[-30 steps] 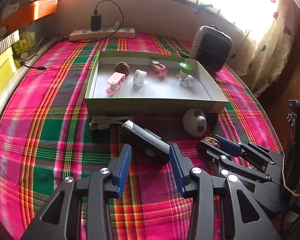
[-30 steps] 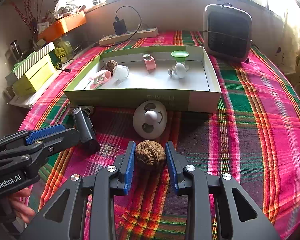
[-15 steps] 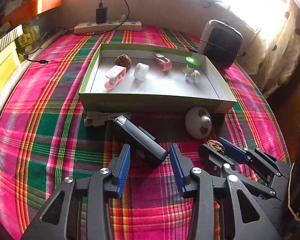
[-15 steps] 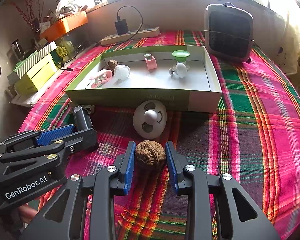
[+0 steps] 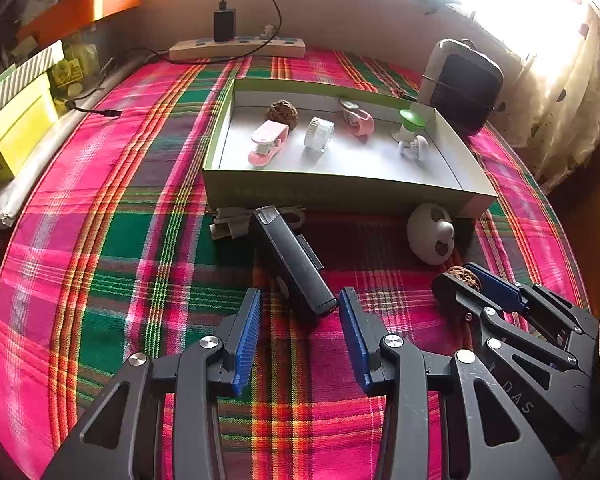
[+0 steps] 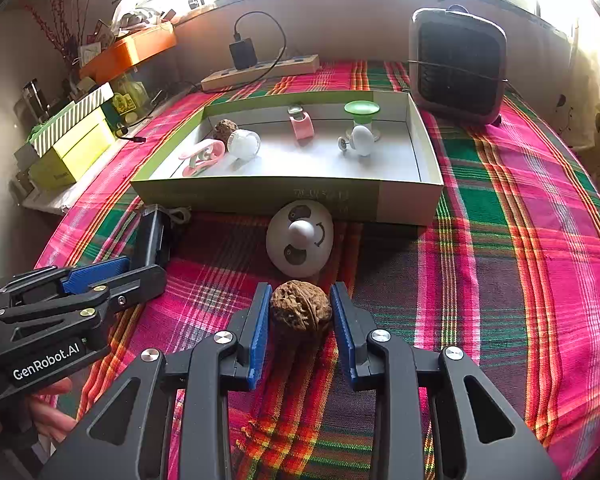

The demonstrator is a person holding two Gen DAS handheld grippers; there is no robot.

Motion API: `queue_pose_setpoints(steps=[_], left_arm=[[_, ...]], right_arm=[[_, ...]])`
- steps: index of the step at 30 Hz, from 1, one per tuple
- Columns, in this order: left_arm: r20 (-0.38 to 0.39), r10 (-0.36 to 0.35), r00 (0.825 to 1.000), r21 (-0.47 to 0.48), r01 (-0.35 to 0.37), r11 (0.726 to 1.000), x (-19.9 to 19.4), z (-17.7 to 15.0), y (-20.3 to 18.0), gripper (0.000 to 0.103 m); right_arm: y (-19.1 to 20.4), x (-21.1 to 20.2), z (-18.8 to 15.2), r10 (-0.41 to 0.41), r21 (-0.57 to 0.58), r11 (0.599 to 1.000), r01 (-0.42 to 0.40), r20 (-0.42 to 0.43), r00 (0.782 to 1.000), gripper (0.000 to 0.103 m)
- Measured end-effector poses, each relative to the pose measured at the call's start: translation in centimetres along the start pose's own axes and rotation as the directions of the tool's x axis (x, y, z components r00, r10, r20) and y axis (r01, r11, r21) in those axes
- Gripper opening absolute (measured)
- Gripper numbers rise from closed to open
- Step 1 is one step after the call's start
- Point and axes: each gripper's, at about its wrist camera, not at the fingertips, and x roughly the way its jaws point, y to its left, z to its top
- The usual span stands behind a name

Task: Organize objects

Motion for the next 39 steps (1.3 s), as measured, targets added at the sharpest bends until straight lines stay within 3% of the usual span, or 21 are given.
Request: queue_pose_setpoints(steps=[23,31,39], left_arm=[[0.03,0.045,0.999,-0.023,-0.044,0.999,-0.9,-1.4,2.4,0.038],[0.04,0.03,0.999,-0.023,-0.029,0.999,0.0,-0.6,1.8,0.038],[0.057,0.068,0.996,0.005,-0.068,0.998,0.9,0.1,1.7,0.038]], right_arm=[[0.1,0.0,0.0,-0.017,-0.014,1.0,0.017,-0.001,1.0,0.031],[0.3,0.0,0.0,-0.027,-0.021,0.999,0.027,-0.002,1.0,0.031],[0.5,0.1,0.0,-0.035,-0.031,0.999,0.035,-0.004,0.999,0.031]])
